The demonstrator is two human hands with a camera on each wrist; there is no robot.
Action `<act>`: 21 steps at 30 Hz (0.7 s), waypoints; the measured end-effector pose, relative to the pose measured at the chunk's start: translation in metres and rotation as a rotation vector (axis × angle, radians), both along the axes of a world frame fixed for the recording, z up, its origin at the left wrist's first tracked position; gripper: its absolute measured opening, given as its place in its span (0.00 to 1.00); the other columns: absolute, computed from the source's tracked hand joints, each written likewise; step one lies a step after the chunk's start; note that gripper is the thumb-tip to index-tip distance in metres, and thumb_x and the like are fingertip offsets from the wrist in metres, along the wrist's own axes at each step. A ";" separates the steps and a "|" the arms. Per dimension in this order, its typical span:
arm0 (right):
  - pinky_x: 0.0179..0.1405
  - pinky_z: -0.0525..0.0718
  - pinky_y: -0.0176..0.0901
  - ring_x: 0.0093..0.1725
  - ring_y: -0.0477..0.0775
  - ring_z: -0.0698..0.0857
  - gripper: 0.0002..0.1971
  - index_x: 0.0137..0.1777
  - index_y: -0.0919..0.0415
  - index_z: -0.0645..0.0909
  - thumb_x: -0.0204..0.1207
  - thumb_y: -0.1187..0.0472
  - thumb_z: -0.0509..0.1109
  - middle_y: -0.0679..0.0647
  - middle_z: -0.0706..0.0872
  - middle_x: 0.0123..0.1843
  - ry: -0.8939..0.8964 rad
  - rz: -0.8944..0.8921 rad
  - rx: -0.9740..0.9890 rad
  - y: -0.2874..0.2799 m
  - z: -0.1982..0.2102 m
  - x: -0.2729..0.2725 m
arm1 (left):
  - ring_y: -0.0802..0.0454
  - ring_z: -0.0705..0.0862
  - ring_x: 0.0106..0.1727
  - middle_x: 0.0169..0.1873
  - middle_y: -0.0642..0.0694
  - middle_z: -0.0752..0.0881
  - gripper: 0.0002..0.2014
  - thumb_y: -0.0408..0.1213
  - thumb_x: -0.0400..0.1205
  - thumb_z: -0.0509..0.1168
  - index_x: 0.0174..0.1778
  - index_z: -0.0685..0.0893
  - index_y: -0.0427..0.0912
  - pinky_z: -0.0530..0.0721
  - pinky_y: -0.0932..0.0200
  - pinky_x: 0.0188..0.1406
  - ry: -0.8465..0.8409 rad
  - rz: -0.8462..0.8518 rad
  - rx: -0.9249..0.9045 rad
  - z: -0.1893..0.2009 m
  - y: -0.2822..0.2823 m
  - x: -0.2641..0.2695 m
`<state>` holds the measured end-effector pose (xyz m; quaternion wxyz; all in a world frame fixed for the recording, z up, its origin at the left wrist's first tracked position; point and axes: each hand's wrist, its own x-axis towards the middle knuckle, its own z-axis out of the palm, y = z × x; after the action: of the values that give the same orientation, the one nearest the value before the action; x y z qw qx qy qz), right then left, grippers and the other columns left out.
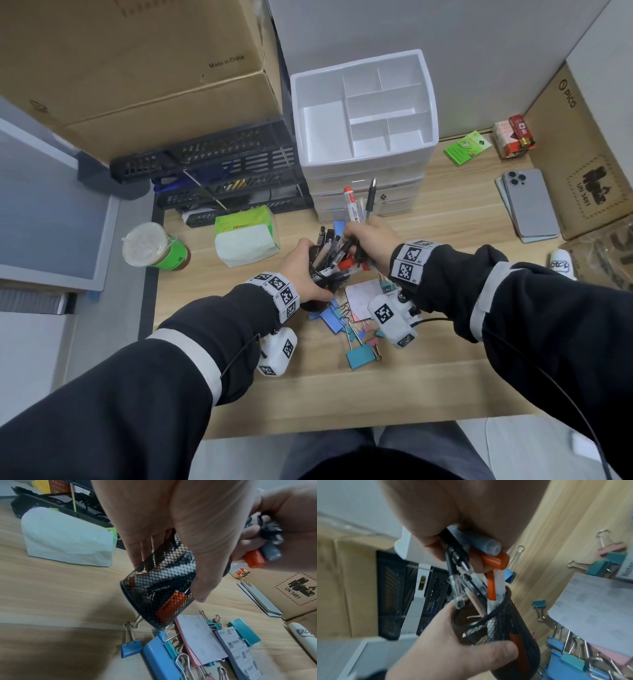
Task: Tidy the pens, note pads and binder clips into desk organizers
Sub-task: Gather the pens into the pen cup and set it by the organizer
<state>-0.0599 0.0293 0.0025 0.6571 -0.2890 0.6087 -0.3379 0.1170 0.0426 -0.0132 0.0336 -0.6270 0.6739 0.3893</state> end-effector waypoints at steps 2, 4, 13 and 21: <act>0.30 0.82 0.44 0.28 0.52 0.81 0.04 0.43 0.60 0.74 0.79 0.63 0.65 0.54 0.80 0.31 0.175 0.046 -0.109 0.002 0.003 0.008 | 0.52 0.84 0.48 0.48 0.53 0.82 0.44 0.46 0.56 0.88 0.63 0.69 0.48 0.85 0.54 0.49 0.004 0.008 -0.005 0.000 0.001 -0.001; 0.35 0.83 0.45 0.31 0.53 0.82 0.08 0.39 0.58 0.74 0.81 0.62 0.64 0.55 0.82 0.33 0.242 0.084 -0.206 0.004 0.004 0.016 | 0.53 0.84 0.48 0.47 0.54 0.82 0.43 0.44 0.57 0.88 0.62 0.69 0.46 0.83 0.56 0.47 0.018 0.014 -0.004 0.001 0.002 -0.003; 0.49 0.85 0.65 0.43 0.66 0.85 0.18 0.34 0.54 0.74 0.74 0.40 0.59 0.61 0.84 0.36 0.390 0.081 -0.311 0.006 0.005 0.032 | 0.51 0.84 0.50 0.49 0.52 0.82 0.43 0.45 0.58 0.87 0.63 0.70 0.46 0.83 0.55 0.50 0.009 0.020 0.002 0.003 0.004 -0.006; 0.46 0.88 0.56 0.38 0.52 0.87 0.23 0.43 0.57 0.78 0.72 0.35 0.64 0.52 0.87 0.39 0.432 0.235 -0.317 0.006 0.002 0.026 | 0.52 0.83 0.50 0.50 0.52 0.82 0.44 0.47 0.58 0.87 0.64 0.69 0.46 0.80 0.58 0.48 0.003 0.025 0.006 0.003 0.005 -0.005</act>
<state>-0.0340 0.0357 0.0046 0.4934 -0.5219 0.6365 -0.2811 0.1116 0.0475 -0.0098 0.0296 -0.6346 0.6650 0.3928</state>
